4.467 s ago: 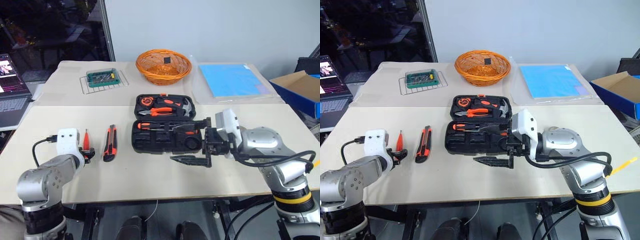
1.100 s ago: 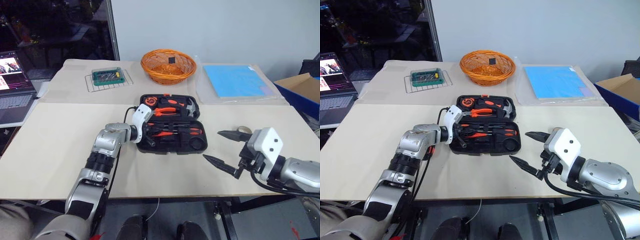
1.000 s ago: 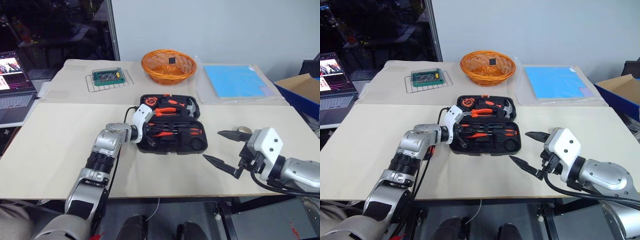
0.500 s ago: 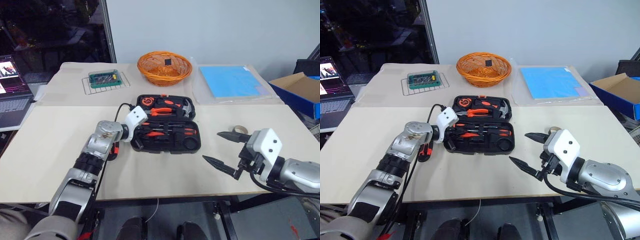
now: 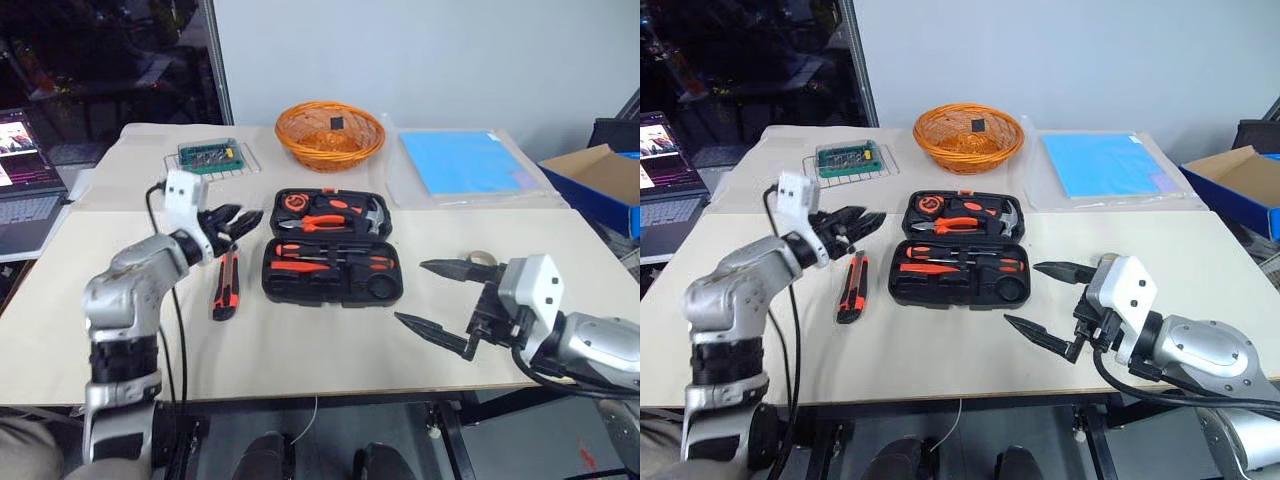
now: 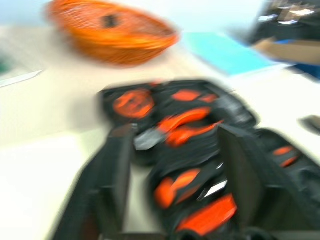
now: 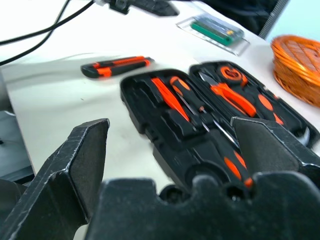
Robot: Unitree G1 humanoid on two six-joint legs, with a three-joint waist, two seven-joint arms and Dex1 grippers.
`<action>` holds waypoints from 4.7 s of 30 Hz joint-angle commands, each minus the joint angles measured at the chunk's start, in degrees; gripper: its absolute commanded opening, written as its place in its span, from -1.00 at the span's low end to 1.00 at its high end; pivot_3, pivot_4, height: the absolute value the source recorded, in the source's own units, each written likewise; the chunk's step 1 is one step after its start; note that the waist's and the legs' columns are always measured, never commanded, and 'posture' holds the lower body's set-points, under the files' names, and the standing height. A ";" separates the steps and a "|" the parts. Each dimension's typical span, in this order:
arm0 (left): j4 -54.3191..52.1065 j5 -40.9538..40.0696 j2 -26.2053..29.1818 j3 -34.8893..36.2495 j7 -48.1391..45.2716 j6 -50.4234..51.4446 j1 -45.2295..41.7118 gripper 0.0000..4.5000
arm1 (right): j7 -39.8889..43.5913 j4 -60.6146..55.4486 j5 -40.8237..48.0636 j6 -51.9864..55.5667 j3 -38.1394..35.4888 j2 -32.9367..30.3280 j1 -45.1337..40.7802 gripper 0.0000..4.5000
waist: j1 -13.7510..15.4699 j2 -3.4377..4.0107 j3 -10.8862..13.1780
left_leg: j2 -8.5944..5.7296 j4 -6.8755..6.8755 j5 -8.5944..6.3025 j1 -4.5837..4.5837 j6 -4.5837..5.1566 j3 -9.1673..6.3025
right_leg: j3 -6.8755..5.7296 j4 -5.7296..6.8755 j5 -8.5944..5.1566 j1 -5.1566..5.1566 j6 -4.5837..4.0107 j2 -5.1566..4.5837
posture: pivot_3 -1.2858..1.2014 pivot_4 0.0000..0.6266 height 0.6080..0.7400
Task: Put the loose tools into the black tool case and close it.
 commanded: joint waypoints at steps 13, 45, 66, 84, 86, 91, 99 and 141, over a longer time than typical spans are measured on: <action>-10.27 10.94 -10.85 -6.83 23.18 8.67 15.00 0.35 | 6.13 3.19 2.91 -1.62 -0.36 -2.58 -5.58 1.00 | 0.25 0.05 -0.03 | -0.01 -0.13 -0.32 0.20 -0.47 0.01 | 0.09 -0.24 0.13 0.17 0.04 -0.51 | 0.03 -0.52 1.00; 52.91 25.86 4.80 -41.56 -55.78 -54.17 -30.08 -0.21 | 2.10 -7.34 2.68 -0.74 -16.49 -2.40 12.87 1.00 | 0.78 0.15 -0.07 | -0.09 0.05 -0.33 -0.82 0.60 0.99 | 0.02 -0.52 0.29 -0.87 0.32 -0.41 | 0.03 -0.52 1.00; 29.39 7.45 1.42 -23.14 -47.09 -21.05 -18.98 -0.99 | 1.02 -5.77 2.86 -0.65 -13.02 -3.27 10.17 1.00 | 0.19 0.15 -0.07 | -0.08 0.35 -0.32 -0.80 0.63 0.91 | 0.08 -0.26 0.30 -0.82 0.45 -0.40 | 0.03 -0.52 1.00; 31.06 16.78 -4.90 -32.37 -25.47 -9.78 -10.14 -0.99 | -2.78 -6.84 6.64 7.05 -13.39 -3.95 11.49 1.00 | 1.18 0.24 -0.49 | -0.01 -0.05 -0.65 0.49 0.15 0.81 | 0.04 -1.02 0.32 0.29 0.42 -0.91 | 0.03 -0.52 1.00; 32.31 15.51 -6.51 -30.73 -24.46 -7.17 -11.28 -0.99 | -5.76 -6.57 7.43 9.91 -13.97 -3.72 11.57 1.00 | 1.67 0.34 -0.66 | -0.06 -0.05 -0.69 0.49 0.21 0.81 | 0.02 -1.10 0.34 0.34 0.46 -0.97 | 0.03 -0.52 1.00; 26.71 12.27 -8.45 -27.11 -25.57 -15.25 -9.96 -0.99 | -9.42 -7.35 1.01 8.96 -15.57 -3.52 13.89 1.00 | 2.09 0.35 -0.76 | -0.07 -0.05 -0.70 0.48 0.21 0.85 | 0.07 -1.20 0.39 0.36 0.47 -1.09 | 0.03 -0.52 1.00; 3.97 0.01 -6.03 -23.26 -31.97 -15.72 -6.34 -0.56 | -12.98 7.27 0.91 21.71 -13.31 -9.67 5.44 1.00 | 1.39 0.34 -0.74 | -0.06 -0.07 -0.68 -0.09 0.20 0.89 | 0.13 -1.20 0.47 0.06 0.44 -1.12 | 0.03 -0.52 1.00; -7.40 -10.64 10.59 -17.27 -31.39 -13.95 3.97 0.76 | 20.95 37.05 -24.16 17.12 28.97 -4.48 -43.92 -0.99 | -1.62 1.24 -0.07 | -0.02 -0.17 -0.50 -0.14 0.35 1.25 | 0.23 -0.97 0.53 -0.40 0.54 -0.60 | 0.03 -0.52 1.00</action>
